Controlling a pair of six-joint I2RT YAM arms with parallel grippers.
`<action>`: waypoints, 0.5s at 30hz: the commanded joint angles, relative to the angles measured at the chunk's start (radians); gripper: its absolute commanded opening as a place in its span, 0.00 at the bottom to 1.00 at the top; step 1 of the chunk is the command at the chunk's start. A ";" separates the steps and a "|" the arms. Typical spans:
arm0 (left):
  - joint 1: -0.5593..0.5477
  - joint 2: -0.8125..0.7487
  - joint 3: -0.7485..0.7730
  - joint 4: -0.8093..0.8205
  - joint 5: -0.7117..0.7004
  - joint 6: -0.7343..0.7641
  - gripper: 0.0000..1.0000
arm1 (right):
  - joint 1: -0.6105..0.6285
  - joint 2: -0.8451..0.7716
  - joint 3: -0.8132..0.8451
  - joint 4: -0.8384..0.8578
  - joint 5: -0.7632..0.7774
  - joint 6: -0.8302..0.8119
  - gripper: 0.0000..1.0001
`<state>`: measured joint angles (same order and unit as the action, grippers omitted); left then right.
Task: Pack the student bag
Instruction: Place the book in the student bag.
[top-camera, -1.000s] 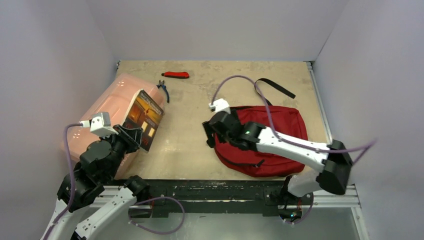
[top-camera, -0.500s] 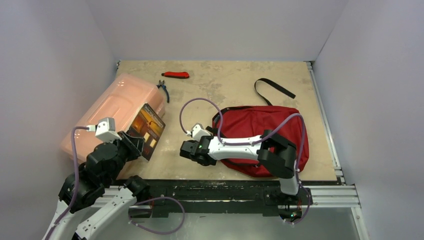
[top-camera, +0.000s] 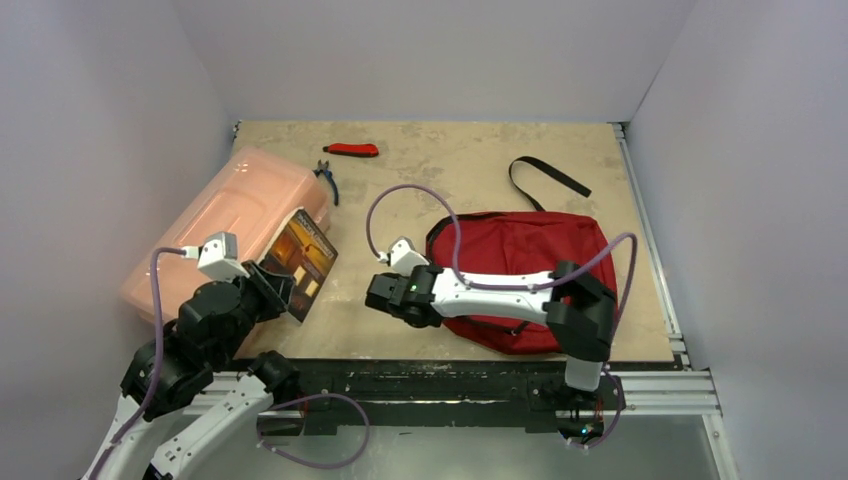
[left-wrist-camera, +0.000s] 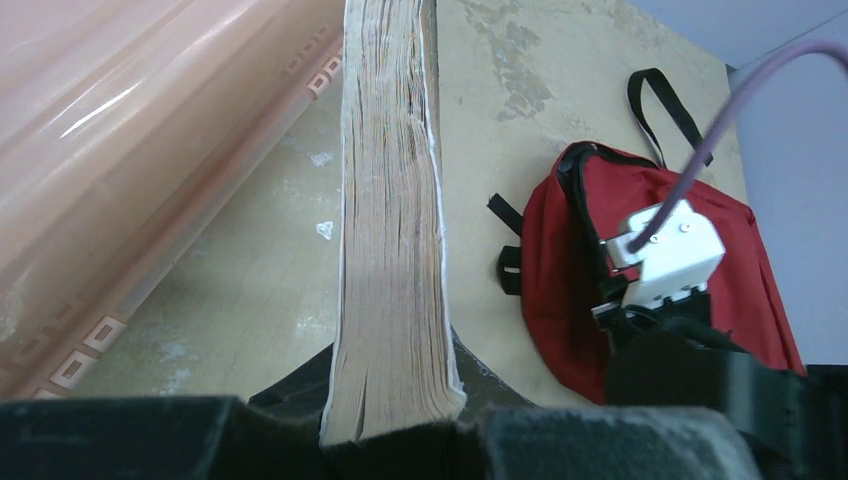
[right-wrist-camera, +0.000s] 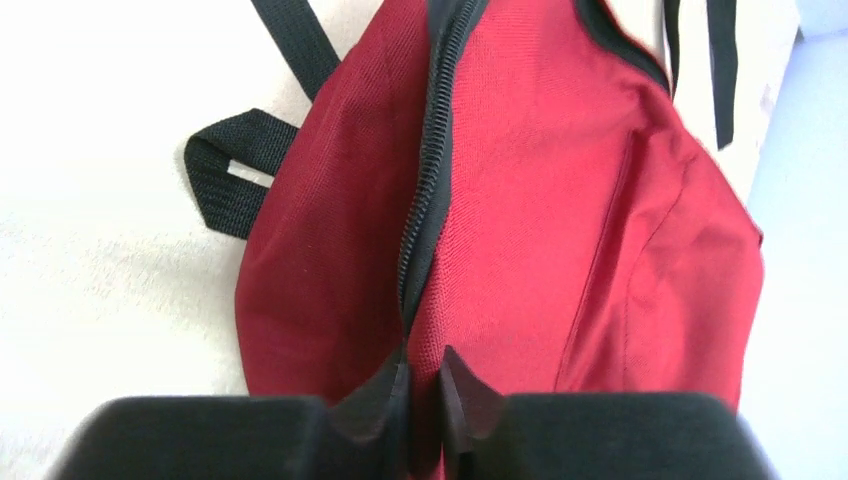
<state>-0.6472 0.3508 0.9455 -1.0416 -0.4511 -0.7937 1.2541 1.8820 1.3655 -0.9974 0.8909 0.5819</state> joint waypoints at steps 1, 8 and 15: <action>0.006 0.034 0.006 0.069 0.039 -0.023 0.00 | -0.015 -0.171 -0.028 0.086 -0.107 -0.096 0.08; 0.006 0.089 -0.053 0.195 0.284 -0.061 0.00 | -0.230 -0.511 -0.291 0.544 -0.675 -0.209 0.00; 0.006 0.255 -0.245 0.613 0.715 -0.253 0.00 | -0.466 -0.782 -0.519 0.872 -1.097 -0.209 0.00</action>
<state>-0.6437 0.5102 0.7761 -0.7826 -0.0525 -0.8982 0.8433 1.1946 0.8955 -0.4252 0.1028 0.3992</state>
